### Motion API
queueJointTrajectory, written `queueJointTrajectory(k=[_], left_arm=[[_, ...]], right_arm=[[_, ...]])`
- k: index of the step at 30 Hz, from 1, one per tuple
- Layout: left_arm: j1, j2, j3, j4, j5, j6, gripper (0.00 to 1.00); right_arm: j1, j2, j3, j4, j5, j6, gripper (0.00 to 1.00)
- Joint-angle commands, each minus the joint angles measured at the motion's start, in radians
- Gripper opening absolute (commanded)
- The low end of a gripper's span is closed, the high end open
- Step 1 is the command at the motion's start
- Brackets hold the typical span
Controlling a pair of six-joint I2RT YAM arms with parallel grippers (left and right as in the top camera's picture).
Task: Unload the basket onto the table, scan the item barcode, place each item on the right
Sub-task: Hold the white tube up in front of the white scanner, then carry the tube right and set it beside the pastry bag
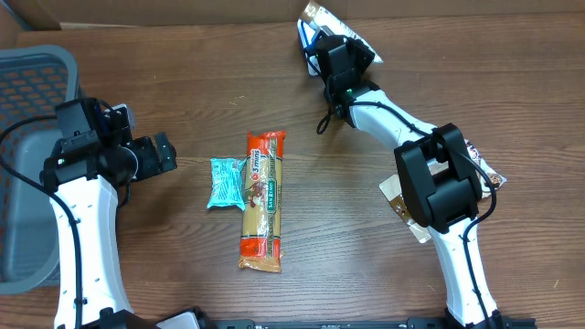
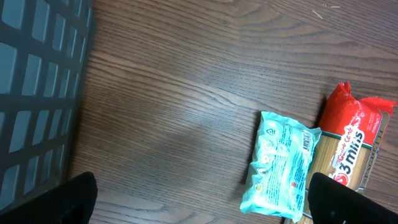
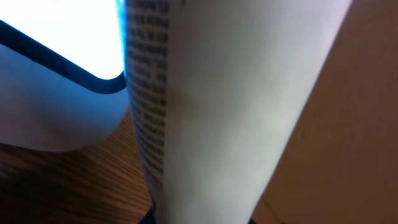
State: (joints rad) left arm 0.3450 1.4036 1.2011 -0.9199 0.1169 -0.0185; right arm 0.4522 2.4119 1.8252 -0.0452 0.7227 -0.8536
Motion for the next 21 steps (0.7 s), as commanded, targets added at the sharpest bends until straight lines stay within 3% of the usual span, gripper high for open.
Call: queueJointTrajectory(k=[1,5,10,15,21], left_arm=[[-0.002,-0.001,0.006,0.002,0.007,0.019,0.99],[-0.002,-0.001,0.006,0.003,0.007,0.019,1.0],[-0.001,-0.001,0.006,0.002,0.007,0.019,0.99],[-0.002,-0.001,0.006,0.003,0.007,0.019,0.99],[-0.001,-0.001,0.006,0.002,0.007,0.019,0.99]], right_arm=[[0.005,-0.029,0.02,0.022,0.05,0.008,0.03],[0.01,-0.07,0.02,0.002,0.073,0.058,0.04],[0.014,-0.235,0.02,-0.171,0.051,0.265,0.03],[0.014,-0.438,0.021,-0.525,-0.132,0.593,0.04],[-0.04,-0.573,0.02,-1.022,-0.613,1.087,0.04]])
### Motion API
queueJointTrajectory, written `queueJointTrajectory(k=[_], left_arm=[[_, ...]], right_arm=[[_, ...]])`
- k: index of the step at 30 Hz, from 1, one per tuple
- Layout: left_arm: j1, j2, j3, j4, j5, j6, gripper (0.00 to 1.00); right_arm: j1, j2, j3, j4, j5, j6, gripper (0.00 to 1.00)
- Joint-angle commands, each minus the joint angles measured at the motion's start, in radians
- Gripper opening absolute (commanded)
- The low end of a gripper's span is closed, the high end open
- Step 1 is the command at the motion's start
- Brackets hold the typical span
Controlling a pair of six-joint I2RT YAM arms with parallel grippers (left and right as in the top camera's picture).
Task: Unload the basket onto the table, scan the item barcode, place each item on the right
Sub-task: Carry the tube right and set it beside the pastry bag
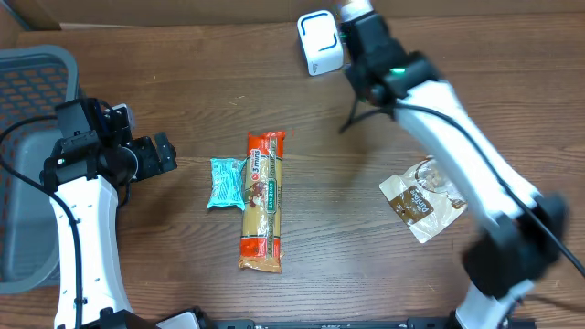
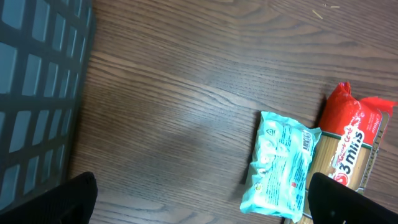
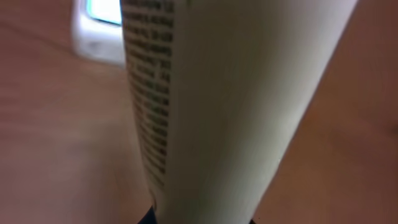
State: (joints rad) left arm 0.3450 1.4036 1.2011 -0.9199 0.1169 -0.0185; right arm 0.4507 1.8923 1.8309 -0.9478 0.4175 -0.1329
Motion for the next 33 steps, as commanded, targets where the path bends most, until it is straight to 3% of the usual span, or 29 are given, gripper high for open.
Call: queueJointTrajectory(k=[1,5,9,21,28,33], left_arm=[[-0.002,-0.001,0.006,0.003,0.007,0.019,1.0],[-0.002,-0.001,0.006,0.002,0.007,0.019,1.0],[-0.001,-0.001,0.006,0.002,0.007,0.019,1.0],[-0.002,-0.001,0.006,0.002,0.007,0.019,1.0],[-0.001,-0.001,0.006,0.003,0.007,0.019,1.0],[-0.002,-0.001,0.006,0.003,0.007,0.019,1.0]], right_arm=[[-0.051,-0.054,0.014,-0.183,-0.369,0.405,0.04],[-0.088,-0.049,-0.058,-0.361,-0.498,0.499,0.04],[-0.091,-0.049,-0.211,-0.382,-0.502,0.506,0.04],[-0.097,-0.049,-0.539,-0.121,-0.467,0.509,0.04],[-0.161,-0.049,-0.665,0.014,-0.323,0.764,0.04],[-0.256,-0.049,-0.702,0.073,-0.321,0.863,0.04]])
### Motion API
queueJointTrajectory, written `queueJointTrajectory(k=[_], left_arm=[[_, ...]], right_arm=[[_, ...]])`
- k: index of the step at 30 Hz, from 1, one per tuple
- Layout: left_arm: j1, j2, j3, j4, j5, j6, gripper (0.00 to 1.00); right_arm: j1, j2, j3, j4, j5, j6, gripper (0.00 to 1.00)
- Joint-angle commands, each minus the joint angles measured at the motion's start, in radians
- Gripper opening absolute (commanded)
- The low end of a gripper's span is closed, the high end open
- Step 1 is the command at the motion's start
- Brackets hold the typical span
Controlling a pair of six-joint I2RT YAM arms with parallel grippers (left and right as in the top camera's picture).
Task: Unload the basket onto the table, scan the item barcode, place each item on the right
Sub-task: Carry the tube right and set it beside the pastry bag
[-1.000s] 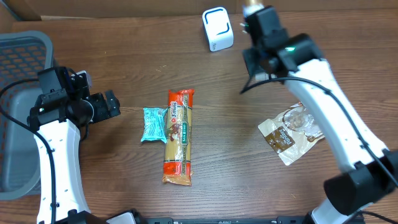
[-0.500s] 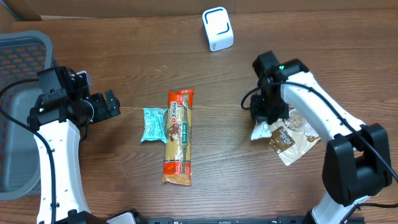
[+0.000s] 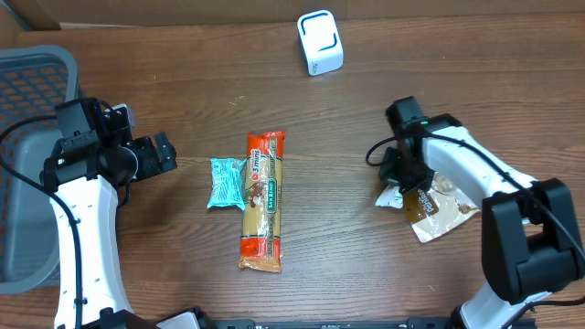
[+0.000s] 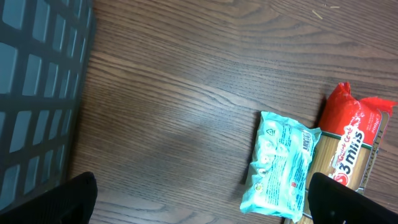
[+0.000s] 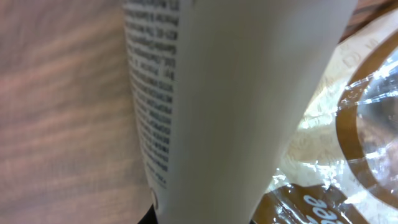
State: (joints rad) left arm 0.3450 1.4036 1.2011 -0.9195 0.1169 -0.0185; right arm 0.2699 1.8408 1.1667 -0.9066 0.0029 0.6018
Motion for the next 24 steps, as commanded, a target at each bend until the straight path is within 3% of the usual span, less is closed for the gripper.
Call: queueJointTrajectory(k=[1,4,8,13,18,24], left_arm=[[-0.001,-0.001,0.006,0.002,0.007,0.019,1.0],[-0.002,-0.001,0.006,0.002,0.007,0.019,0.99],[-0.002,-0.001,0.006,0.002,0.007,0.019,1.0],[-0.001,-0.001,0.006,0.002,0.007,0.019,1.0],[-0.001,-0.001,0.006,0.002,0.007,0.019,0.99],[-0.002,-0.001,0.006,0.002,0.007,0.019,1.0]], right_arm=[[-0.097,0.002,-0.037,0.036,0.093,0.132,0.04],[-0.176,0.002,-0.037,0.056,0.081,0.131,0.06],[-0.209,0.002,-0.037,0.057,0.028,0.099,0.27],[-0.206,0.002,-0.037,0.046,-0.005,0.045,0.34],[-0.207,0.001,-0.017,0.0,-0.005,0.044,0.5],[-0.207,-0.001,0.103,-0.153,-0.001,-0.011,0.54]])
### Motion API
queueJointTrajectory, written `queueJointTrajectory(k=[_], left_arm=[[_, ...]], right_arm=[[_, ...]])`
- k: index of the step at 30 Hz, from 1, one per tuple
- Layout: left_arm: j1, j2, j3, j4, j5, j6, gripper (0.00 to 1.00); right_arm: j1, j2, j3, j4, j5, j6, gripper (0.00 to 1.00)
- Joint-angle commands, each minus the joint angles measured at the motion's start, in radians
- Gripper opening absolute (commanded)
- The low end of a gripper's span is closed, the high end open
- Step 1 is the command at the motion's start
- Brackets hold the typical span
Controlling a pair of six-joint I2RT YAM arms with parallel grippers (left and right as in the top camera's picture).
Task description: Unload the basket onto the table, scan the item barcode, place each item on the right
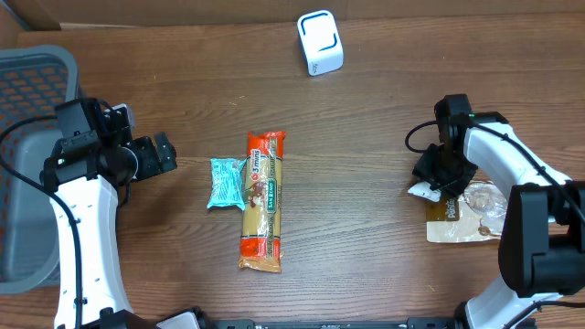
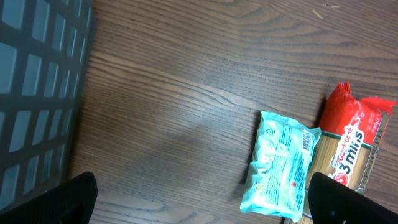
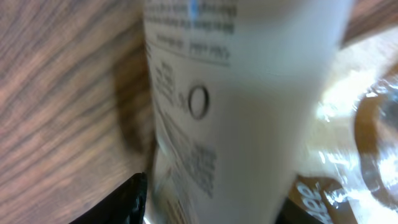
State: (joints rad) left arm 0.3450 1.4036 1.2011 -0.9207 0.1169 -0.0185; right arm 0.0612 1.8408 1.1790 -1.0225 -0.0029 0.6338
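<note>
The white scanner (image 1: 320, 42) stands at the table's far edge. My right gripper (image 1: 431, 178) is low at the right, open, its fingers (image 3: 132, 194) spread on either side of a white printed packet (image 3: 249, 93). That packet lies partly on a brown snack bag (image 1: 466, 219), also seen in the right wrist view (image 3: 367, 124). Only a white corner of the packet (image 1: 419, 190) shows from overhead. My left gripper (image 1: 164, 153) hangs open at the left with nothing between its fingers (image 2: 68, 199). Just right of it lie a teal packet (image 2: 283, 165) and a red pasta pack (image 2: 357, 149).
A grey mesh basket (image 1: 27, 73) fills the left edge, close behind my left arm; it also shows in the left wrist view (image 2: 31, 93). The teal packet (image 1: 226, 183) and pasta pack (image 1: 263, 201) lie side by side at the table's middle.
My right gripper has moved right and its fingers now stand wider apart around the white packet. The brown bag lies further right and squarer to the table edge. The left arm is unchanged.
My right gripper first held the white packet over the scanner at the far edge. Then it was just right of the scanner, still holding it. Then it was down at the brown bag's left edge. Now it is open there. The left arm stayed still throughout.
</note>
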Motion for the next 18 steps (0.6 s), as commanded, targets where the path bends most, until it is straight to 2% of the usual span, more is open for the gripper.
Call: queueJointTrajectory(k=[1,9,18], left_arm=[[-0.002,-0.001,0.006,0.003,0.006,0.019,0.99],[-0.001,-0.001,0.006,0.003,0.007,0.019,1.0],[-0.001,-0.001,0.006,0.003,0.007,0.019,1.0]], right_arm=[[0.002,-0.001,0.115,-0.064,0.01,-0.045,0.54],[0.002,-0.006,0.312,-0.293,0.016,-0.148,0.56],[0.046,-0.162,0.314,-0.371,0.056,-0.19,0.52]])
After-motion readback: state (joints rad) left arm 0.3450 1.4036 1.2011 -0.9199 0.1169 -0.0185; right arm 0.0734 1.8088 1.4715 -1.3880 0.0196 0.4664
